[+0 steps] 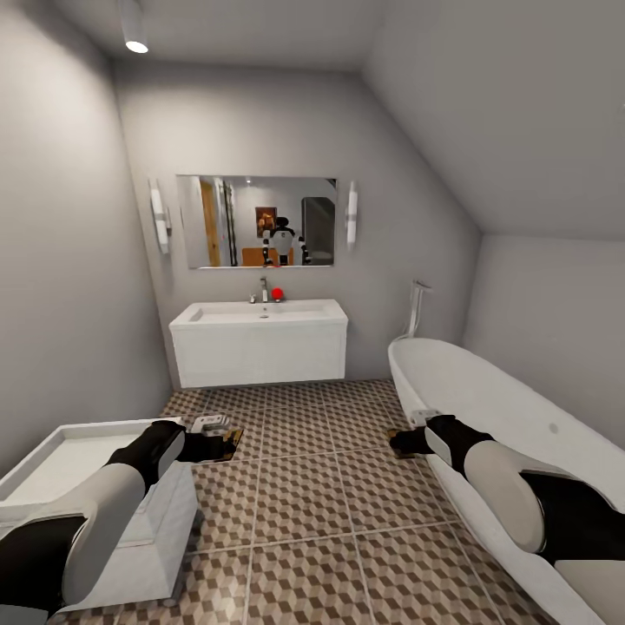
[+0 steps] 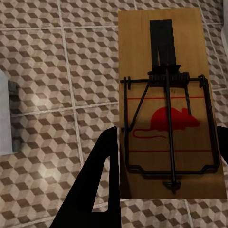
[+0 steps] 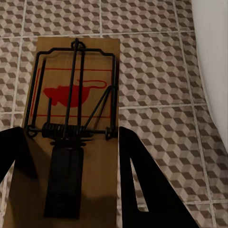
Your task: Take the four mousetraps from the cabinet in the bathroom and place them on the bathroom floor. Make sure all four end up on the same floor surface, and ensure that at least two of them are either under or directly next to the same bathroom sink.
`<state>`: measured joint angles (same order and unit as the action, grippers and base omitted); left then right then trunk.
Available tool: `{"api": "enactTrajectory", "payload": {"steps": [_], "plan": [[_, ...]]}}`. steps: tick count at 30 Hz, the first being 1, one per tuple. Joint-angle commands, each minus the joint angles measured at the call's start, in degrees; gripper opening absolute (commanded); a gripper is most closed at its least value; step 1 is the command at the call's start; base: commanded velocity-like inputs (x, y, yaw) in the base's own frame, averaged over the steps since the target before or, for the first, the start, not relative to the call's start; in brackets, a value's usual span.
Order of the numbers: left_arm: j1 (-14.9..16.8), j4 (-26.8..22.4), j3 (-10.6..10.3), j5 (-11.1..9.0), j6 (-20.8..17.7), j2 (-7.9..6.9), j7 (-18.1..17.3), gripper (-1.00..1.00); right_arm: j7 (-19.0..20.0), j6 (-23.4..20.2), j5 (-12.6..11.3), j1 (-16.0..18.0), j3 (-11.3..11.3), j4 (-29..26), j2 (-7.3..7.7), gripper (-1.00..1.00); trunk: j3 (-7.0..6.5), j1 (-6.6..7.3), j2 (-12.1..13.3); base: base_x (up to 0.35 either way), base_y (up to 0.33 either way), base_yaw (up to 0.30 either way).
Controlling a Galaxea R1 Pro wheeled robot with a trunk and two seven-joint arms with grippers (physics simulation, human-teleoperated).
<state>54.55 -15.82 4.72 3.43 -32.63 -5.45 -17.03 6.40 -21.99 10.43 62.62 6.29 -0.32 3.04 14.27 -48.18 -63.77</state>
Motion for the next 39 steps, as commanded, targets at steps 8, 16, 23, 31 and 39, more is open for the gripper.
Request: {"api": "enactTrajectory", "payload": {"steps": [8,16,23,31,39], "plan": [[0.0,0.0,0.5,0.4,-0.4,0.00,-0.2,-1.00,0.3,-0.3,0.4,0.0,0.5,0.0,-0.01,-1.00,0.08,-0.01,-0.1,0.174,-0.001,0.000],[0.0,0.0,0.5,0.4,-0.4,0.08,-0.2,-1.00,0.3,-0.2,0.4,0.0,0.5,0.0,-0.04,-1.00,0.08,-0.01,-0.1,0.309,0.000,0.000],[0.0,0.0,0.5,0.4,-0.3,0.09,-0.3,-1.00,0.3,-0.2,0.4,0.0,0.5,0.0,-0.02,-1.00,0.08,-0.01,-0.1,0.321,0.000,0.000],[0.0,0.0,0.5,0.4,-0.3,0.08,-0.3,-1.00,0.3,-0.2,0.4,0.0,0.5,0.0,0.00,-1.00,0.08,-0.01,-0.1,0.299,0.000,0.000],[0.0,0.0,0.5,0.4,-0.3,0.07,-0.3,-1.00,0.3,-0.2,0.4,0.0,0.5,0.0,0.03,-1.00,0.08,-0.01,-0.1,0.179,0.000,0.000]]}}
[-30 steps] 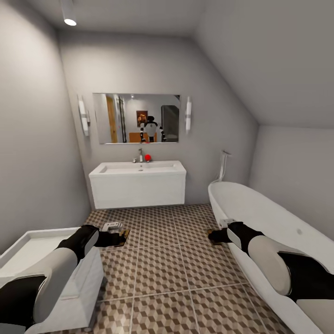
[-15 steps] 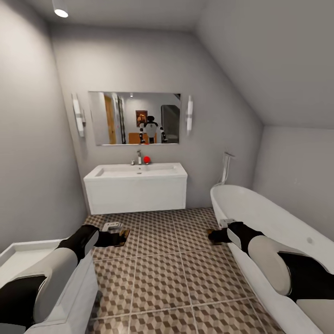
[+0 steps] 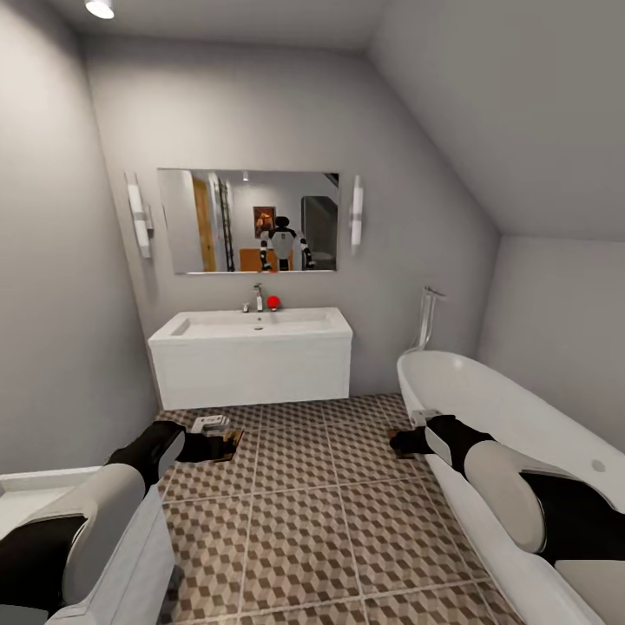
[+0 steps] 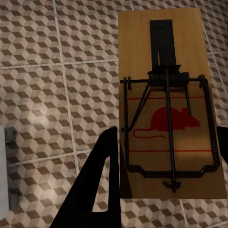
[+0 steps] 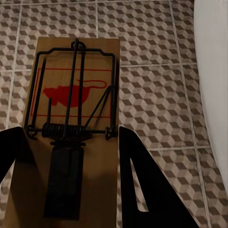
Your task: Take the four mousetraps from the cabinet in the bathroom and place them on the bathroom floor. Make sure all four end up on the same floor surface, and ensure that at least two of them are either under or directly next to the same bathroom sink.
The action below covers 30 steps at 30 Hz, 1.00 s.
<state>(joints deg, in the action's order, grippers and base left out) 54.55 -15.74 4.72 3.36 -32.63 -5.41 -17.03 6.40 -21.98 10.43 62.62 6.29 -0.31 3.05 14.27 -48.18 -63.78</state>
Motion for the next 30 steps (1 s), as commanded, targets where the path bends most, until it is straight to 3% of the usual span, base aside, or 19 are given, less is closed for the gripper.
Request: {"api": "enactTrajectory", "payload": {"steps": [1,19,30], "plan": [[0.0,-0.1,0.5,0.4,-0.3,0.03,-0.3,-1.00,0.3,-0.3,0.4,0.0,0.5,0.0,0.02,-1.00,0.08,-0.01,-0.1,0.042,0.000,0.000],[0.0,-0.1,0.5,0.4,-0.3,0.04,-0.3,-1.00,0.3,-0.3,0.4,0.0,0.5,0.0,0.03,-1.00,0.08,-0.01,-0.1,0.010,0.000,0.000],[0.0,-0.1,0.5,0.4,-0.3,0.04,-0.2,-1.00,0.3,-0.3,0.4,0.0,0.5,0.0,0.03,-1.00,0.08,-0.01,-0.1,0.253,0.000,0.000]]}}
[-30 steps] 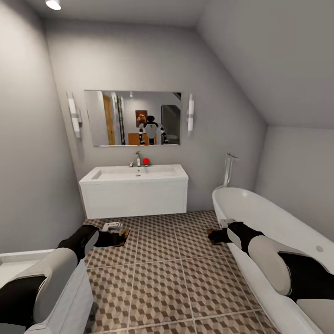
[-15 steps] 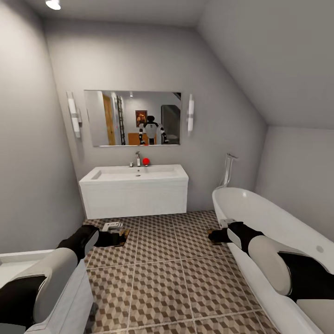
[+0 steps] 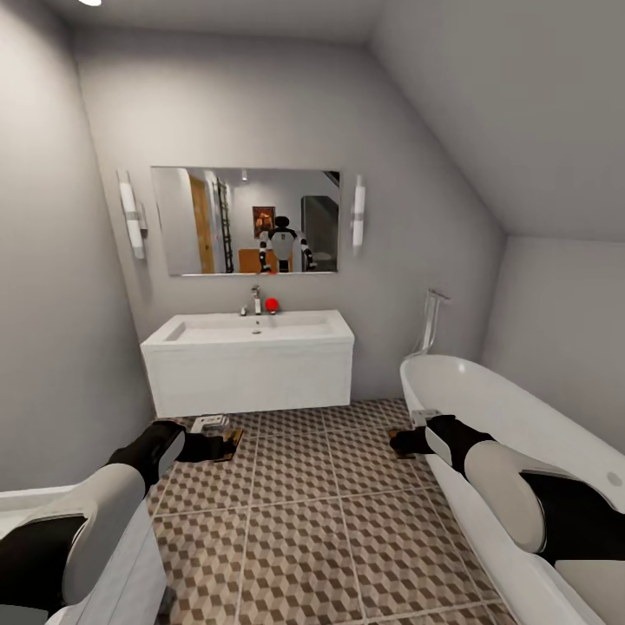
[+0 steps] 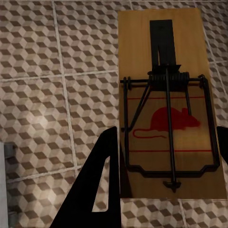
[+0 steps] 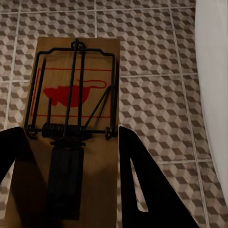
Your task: Take the four mousetraps from the cabinet in the bathroom and place them on the bathroom floor. Make sure all four end up on the same floor surface, and ensure that at least two of them are either under or directly next to the same bathroom sink.
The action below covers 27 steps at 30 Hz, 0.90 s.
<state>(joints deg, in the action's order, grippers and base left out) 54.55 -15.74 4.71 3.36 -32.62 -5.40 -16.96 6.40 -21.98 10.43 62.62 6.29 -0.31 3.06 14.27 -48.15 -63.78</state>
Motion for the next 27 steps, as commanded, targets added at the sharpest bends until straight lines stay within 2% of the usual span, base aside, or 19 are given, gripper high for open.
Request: {"api": "enactTrajectory", "payload": {"steps": [1,12,27], "plan": [[0.0,-0.1,0.5,0.4,-0.3,0.01,-0.3,-1.00,0.3,-0.3,0.4,0.0,0.5,0.0,0.02,-1.00,0.08,-0.03,0.0,0.315,0.000,0.000],[0.0,-0.1,0.5,0.4,-0.3,0.03,-0.3,-1.00,0.2,-0.3,0.4,0.0,0.5,0.0,0.02,-1.00,0.08,-0.03,0.0,0.283,0.000,0.000],[0.0,-0.1,0.5,0.4,-0.3,0.03,-0.4,-1.00,0.2,-0.3,0.4,0.0,0.5,0.0,0.02,-1.00,0.08,-0.03,0.0,0.038,0.000,0.000]]}}
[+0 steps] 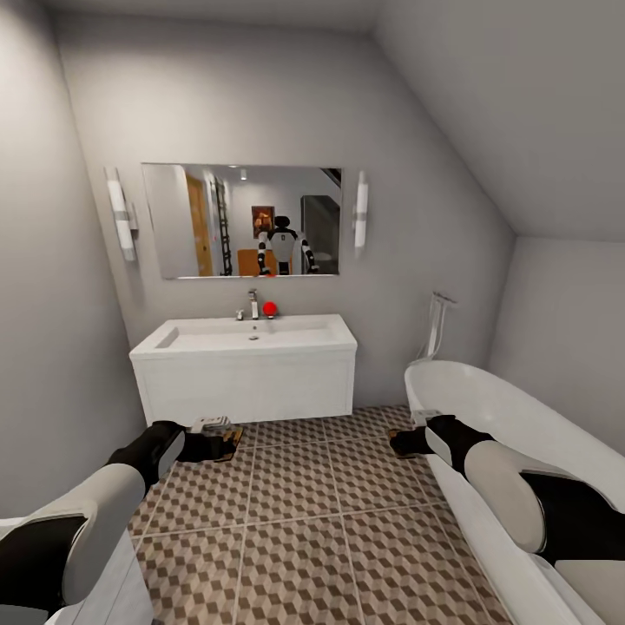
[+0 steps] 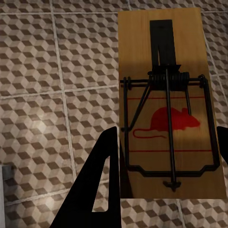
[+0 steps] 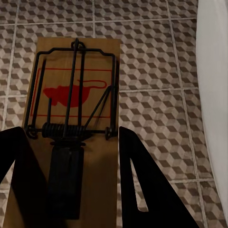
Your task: Take the four mousetraps from the cabinet in the bathroom and place them on the bathroom floor. Make sure all four end up on the same floor surface, and ensure that at least two of them are either under or directly next to the same bathroom sink.
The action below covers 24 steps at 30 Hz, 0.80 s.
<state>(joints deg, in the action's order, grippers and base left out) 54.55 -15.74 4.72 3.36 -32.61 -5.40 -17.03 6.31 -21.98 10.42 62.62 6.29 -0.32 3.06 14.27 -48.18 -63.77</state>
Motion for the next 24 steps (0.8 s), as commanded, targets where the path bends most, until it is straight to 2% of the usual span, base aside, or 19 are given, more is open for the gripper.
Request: {"api": "enactTrajectory", "payload": {"steps": [1,24], "plan": [[0.0,-0.1,0.5,0.4,-0.3,0.03,-0.3,-1.00,0.3,-0.3,0.4,0.0,0.5,0.0,0.02,-1.00,0.08,0.00,-0.1,0.002,0.000,0.000],[0.0,-0.1,0.5,0.4,-0.3,0.04,-0.3,-1.00,0.4,-0.3,0.4,0.0,0.5,0.0,0.01,-1.00,0.08,0.00,-0.1,0.000,0.000,0.000]]}}
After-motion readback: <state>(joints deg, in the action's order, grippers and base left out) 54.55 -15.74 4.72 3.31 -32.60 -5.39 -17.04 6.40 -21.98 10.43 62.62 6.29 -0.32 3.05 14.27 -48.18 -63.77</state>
